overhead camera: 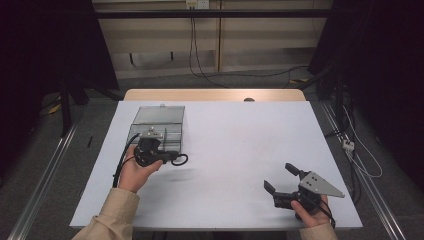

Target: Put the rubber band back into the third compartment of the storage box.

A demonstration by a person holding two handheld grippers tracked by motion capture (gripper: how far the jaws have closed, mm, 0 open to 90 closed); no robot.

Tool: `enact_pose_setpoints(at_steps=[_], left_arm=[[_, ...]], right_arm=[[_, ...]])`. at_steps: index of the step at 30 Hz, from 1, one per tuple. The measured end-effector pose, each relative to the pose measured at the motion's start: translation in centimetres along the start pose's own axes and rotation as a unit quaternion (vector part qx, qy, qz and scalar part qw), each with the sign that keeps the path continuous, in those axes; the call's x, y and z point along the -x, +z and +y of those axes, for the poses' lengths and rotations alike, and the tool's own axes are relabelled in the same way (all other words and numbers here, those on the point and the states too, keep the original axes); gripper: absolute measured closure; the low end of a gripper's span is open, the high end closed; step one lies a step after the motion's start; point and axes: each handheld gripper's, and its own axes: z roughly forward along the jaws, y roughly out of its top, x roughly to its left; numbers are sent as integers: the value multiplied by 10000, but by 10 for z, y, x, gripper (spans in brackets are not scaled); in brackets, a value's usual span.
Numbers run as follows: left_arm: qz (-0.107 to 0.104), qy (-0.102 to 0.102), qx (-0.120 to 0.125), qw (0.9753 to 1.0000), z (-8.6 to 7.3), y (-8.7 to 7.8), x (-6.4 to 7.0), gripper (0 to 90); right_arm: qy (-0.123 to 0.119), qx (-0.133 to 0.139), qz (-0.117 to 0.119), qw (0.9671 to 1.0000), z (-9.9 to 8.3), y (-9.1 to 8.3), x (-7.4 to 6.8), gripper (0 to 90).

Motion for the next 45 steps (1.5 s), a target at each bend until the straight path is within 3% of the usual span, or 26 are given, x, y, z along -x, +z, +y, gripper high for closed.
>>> enact_pose_setpoints(at_steps=[45], left_arm=[[295,22,55,9995,31,-6,-15,879]], right_arm=[[35,13,64,10000,0,0,1,42]])
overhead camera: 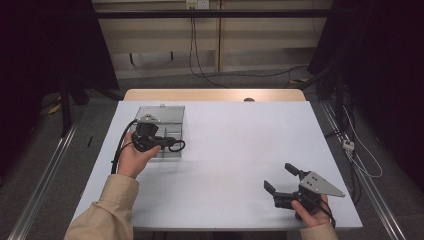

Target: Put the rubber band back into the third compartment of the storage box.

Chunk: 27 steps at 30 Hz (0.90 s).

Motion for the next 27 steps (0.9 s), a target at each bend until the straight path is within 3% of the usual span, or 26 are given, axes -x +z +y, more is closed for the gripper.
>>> enact_pose_setpoints(at_steps=[25,27], left_arm=[[147,-69,61,9998,9,6,-12,879],[130,-142,75,9998,10,7,-12,880]], right_arm=[[-3,3,25,10000,0,0,0,41],[-3,7,27,10000,0,0,0,41]])
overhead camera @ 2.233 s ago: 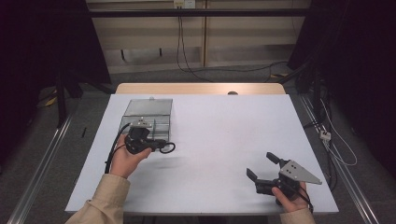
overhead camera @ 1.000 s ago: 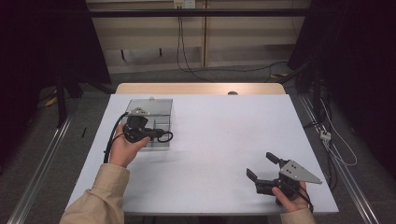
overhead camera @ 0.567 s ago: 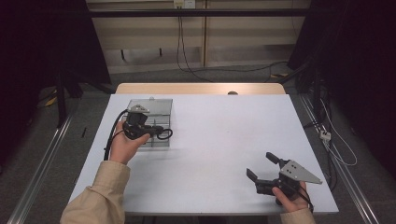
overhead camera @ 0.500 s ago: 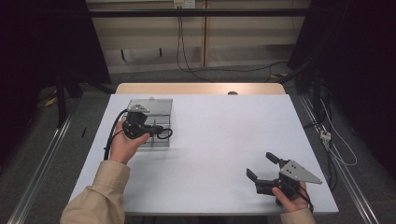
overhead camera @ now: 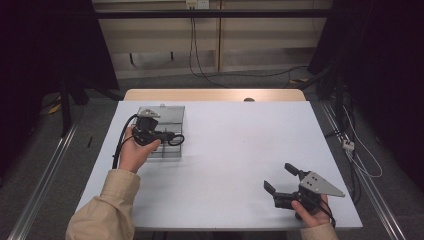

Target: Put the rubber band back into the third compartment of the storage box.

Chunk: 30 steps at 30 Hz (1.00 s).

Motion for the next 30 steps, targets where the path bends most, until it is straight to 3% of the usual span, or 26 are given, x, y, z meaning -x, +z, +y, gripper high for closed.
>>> enact_pose_setpoints(at_steps=[17,30], left_arm=[[96,-81,13,9999,2,9,-10,880],[24,-127,58,9999,6,11,-16,879]], right_arm=[[4,8,-4,10000,0,-1,1,38],[17,5,1,10000,0,0,1,38]])
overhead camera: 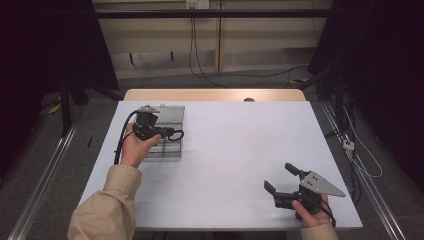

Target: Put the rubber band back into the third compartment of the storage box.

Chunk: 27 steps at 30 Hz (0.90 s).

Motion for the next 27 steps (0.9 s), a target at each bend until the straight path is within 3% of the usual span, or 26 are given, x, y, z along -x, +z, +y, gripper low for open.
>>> enact_pose_setpoints(at_steps=[16,27], left_arm=[[135,-50,-23,9999,2,6,-8,879],[119,-134,-3,9998,1,9,-14,879]], right_arm=[[3,6,15,10000,0,0,0,39],[-15,13,24,10000,0,0,0,39]])
